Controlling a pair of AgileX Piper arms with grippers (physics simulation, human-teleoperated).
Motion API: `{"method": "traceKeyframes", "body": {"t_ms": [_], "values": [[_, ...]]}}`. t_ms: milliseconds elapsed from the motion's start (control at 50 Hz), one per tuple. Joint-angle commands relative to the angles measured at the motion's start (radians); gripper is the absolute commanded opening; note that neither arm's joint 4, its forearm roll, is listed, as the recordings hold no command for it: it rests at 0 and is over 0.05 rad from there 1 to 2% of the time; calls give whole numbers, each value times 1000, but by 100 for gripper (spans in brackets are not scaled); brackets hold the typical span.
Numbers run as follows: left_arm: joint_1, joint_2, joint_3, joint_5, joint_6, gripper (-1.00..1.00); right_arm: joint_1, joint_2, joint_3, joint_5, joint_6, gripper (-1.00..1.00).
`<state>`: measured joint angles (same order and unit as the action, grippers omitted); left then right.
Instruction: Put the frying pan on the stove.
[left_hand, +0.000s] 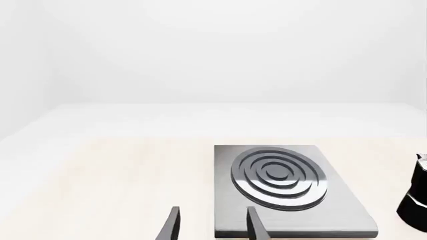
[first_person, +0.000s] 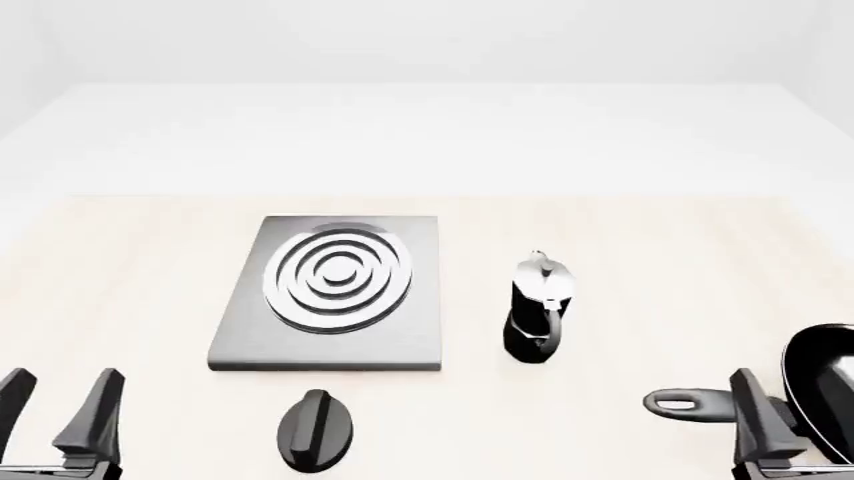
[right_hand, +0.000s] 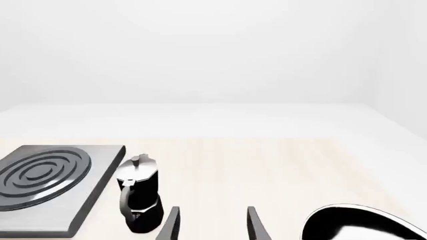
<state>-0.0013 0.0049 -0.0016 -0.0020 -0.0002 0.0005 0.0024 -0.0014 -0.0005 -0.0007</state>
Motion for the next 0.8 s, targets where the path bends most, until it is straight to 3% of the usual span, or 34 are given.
{"method": "traceKeyframes", "body": {"t_ms": [20,340,800], "values": [[-4,10,-3,-4,0,100,2,5,-3,-1,-1,100],[-17,20,-5,-11,0,100,-1,0,-17,10,6,100],[-96,183,-61,-128,41,100,-8,-2,-216,118,53,100]]}}
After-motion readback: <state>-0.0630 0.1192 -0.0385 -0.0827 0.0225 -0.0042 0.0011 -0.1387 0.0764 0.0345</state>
